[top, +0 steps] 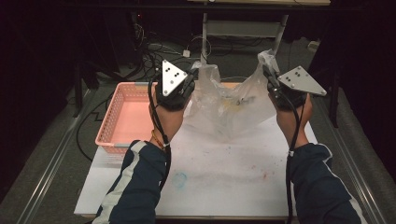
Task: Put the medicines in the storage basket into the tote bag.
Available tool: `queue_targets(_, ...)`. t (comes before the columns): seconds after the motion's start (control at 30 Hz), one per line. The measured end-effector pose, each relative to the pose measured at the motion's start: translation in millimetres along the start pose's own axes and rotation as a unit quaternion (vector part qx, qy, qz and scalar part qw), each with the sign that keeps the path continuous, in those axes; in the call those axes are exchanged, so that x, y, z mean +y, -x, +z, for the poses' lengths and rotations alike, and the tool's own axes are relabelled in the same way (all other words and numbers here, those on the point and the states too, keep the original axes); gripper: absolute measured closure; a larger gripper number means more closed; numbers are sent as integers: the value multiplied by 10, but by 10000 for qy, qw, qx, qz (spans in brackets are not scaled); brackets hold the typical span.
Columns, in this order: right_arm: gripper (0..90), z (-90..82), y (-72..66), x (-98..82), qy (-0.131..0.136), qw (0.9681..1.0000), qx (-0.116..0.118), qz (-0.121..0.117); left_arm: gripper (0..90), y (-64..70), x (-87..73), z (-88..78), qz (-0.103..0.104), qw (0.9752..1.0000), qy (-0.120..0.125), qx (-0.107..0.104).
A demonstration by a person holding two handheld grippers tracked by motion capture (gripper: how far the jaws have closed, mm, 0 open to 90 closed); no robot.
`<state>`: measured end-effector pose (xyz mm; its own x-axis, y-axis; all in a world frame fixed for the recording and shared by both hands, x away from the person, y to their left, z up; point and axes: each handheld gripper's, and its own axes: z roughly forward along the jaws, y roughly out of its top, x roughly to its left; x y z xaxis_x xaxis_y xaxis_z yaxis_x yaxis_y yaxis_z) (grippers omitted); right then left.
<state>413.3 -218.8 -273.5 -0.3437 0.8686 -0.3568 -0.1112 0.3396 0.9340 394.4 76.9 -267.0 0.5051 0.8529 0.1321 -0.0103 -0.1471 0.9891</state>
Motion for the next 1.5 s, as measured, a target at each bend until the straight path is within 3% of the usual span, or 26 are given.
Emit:
queue_targets(0.17, 900, 101, 0, -132, -233, 9997, 32, 60, 776, -81, -139, 89, -155, 9997, -203, 1)
queue_targets(0.33, 900, 147, 43, -209, -379, 9992, 26, 122, 583, -168, -162, 71, -318, 9994, -150, -8)
queue_targets(0.5, 900, 172, 63, -221, -443, 9990, -19, 50, 472, -181, -72, -5, -111, 9998, -116, -79)
queue_targets(0.6, 900, 174, 73, -217, -462, 9989, -15, 70, 373, -169, -13, -56, -56, 10000, -79, -3)
queue_targets(0.73, 900, 168, 75, -199, -473, 9989, -16, 49, 339, -176, 7, -115, -90, 9996, -159, -211)
queue_targets(0.87, 900, 168, 89, -206, -523, 9986, -2, 16, 264, -194, -3, -198, 41, 9989, -162, -444)
queue_targets(1.0, 900, 167, 132, -223, -572, 9984, -15, 33, 243, -222, 0, -294, 141, 9982, -158, -564)
queue_targets(1.13, 900, 174, 179, -246, -645, 9979, -59, 37, 214, -285, 50, -392, 59, 9977, -66, -668)
queue_targets(1.23, 900, 179, 207, -253, -662, 9977, -126, 36, 215, -302, 109, -432, 146, 9980, -108, -603)
queue_targets(1.37, 900, 178, 197, -248, -670, 9977, -102, 50, 244, -274, 113, -415, 147, 9959, -278, -844)
queue_targets(1.43, 900, 177, 184, -248, -690, 9976, -62, 56, 243, -229, 89, -418, 232, 9945, -326, -968)
queue_targets(1.5, 900, 167, 170, -255, -688, 9976, -40, 57, 242, -174, 61, -436, 420, 9947, -391, -848)
